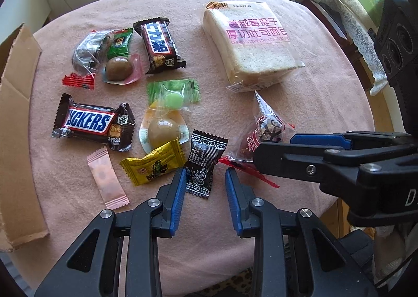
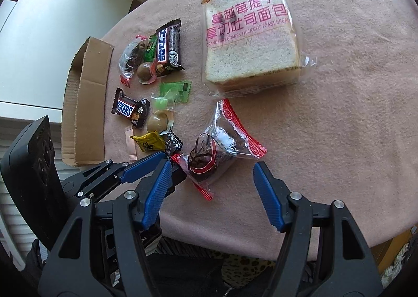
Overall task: Organize snacks
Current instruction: 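Grasp the black candy packet with the left tool while the right tool grasps the clear red-trimmed bag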
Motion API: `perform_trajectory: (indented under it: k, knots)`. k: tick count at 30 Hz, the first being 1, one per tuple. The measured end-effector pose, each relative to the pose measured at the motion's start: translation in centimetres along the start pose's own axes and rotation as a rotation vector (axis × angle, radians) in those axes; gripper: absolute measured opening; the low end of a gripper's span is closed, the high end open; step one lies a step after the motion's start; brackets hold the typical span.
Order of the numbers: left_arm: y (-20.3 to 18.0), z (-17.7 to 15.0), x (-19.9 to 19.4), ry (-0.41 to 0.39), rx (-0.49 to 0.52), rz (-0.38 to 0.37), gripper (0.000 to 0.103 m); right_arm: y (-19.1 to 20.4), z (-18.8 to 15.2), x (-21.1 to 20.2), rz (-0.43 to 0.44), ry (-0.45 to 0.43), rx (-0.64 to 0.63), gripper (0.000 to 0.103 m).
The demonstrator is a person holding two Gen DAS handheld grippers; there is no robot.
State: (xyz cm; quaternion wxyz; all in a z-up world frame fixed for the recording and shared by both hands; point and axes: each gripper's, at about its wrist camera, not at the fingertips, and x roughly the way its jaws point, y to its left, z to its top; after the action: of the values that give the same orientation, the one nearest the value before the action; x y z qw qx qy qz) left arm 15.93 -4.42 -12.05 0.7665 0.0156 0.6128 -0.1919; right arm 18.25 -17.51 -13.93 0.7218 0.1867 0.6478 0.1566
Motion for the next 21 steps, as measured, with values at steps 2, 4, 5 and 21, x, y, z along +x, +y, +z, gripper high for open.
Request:
perform_trajectory:
  k: [2, 4, 5, 21]
  knots:
    - [0.4, 0.1, 0.0, -0.002, -0.023, -0.012, 0.029, -0.3, 0.2, 0.6, 0.004, 0.004, 0.026, 0.069]
    - [0.8, 0.2, -0.1, -0.009, -0.042, -0.017, 0.029, -0.7, 0.4, 1.1, 0.009, 0.017, 0.054, 0.064]
    - [1.0, 0.1, -0.1, -0.012, -0.05, -0.019, 0.029, -0.8, 0.5, 1.3, 0.012, 0.022, 0.063, 0.064]
    - [-0.6, 0.4, 0.6, -0.037, -0.032, 0.034, 0.029, -1.4, 1.7, 1.2, -0.001, 0.029, 0.027, 0.039]
